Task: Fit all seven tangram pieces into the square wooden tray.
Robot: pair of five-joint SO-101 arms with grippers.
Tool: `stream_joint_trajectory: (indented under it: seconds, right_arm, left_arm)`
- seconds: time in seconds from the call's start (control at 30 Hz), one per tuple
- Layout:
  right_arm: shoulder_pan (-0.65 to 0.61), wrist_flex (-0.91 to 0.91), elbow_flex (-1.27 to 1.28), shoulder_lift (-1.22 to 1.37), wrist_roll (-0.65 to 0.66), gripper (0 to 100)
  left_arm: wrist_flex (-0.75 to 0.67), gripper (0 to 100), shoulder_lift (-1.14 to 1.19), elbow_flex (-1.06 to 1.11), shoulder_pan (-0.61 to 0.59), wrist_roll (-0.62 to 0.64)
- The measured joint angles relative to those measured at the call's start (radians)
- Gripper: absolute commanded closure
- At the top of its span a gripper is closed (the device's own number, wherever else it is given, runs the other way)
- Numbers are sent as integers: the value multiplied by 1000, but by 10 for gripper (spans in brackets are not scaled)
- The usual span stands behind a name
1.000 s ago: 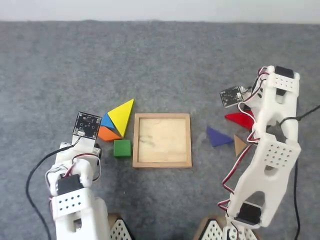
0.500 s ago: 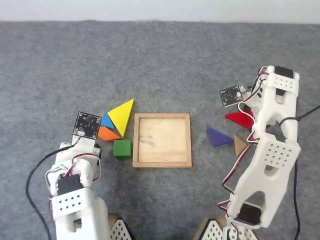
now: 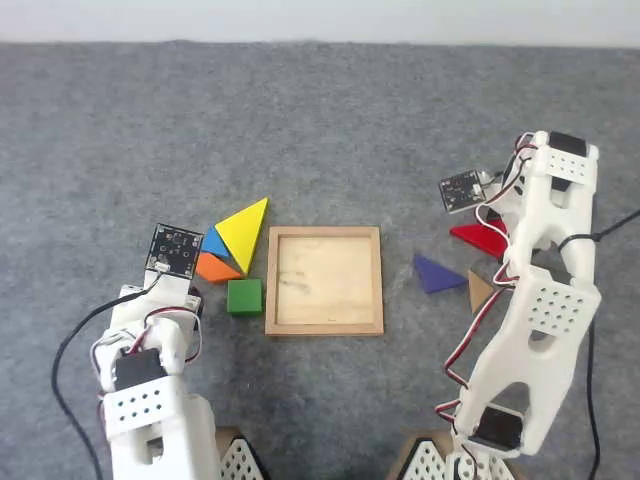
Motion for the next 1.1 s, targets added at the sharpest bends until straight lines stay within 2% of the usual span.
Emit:
stream_joint_trajectory:
  seconds: [0.07,0.4,0.6,0.83,1.1]
  right_arm:
    - [0,-2,-2,2,0,900]
    - [0,0,-41,20,-21,902]
    - [3,123,-147,41,-32,905]
    - [-3,138,-232,43,-173,905]
    - [-75,138,-245,29,-339,905]
  left_arm:
    - [0,819,0,0,0,0]
    - [0,819,0,0,0,0]
    - [0,819,0,0,2,0]
    - [0,819,0,0,2,0]
    - [0,819,0,0,2,0]
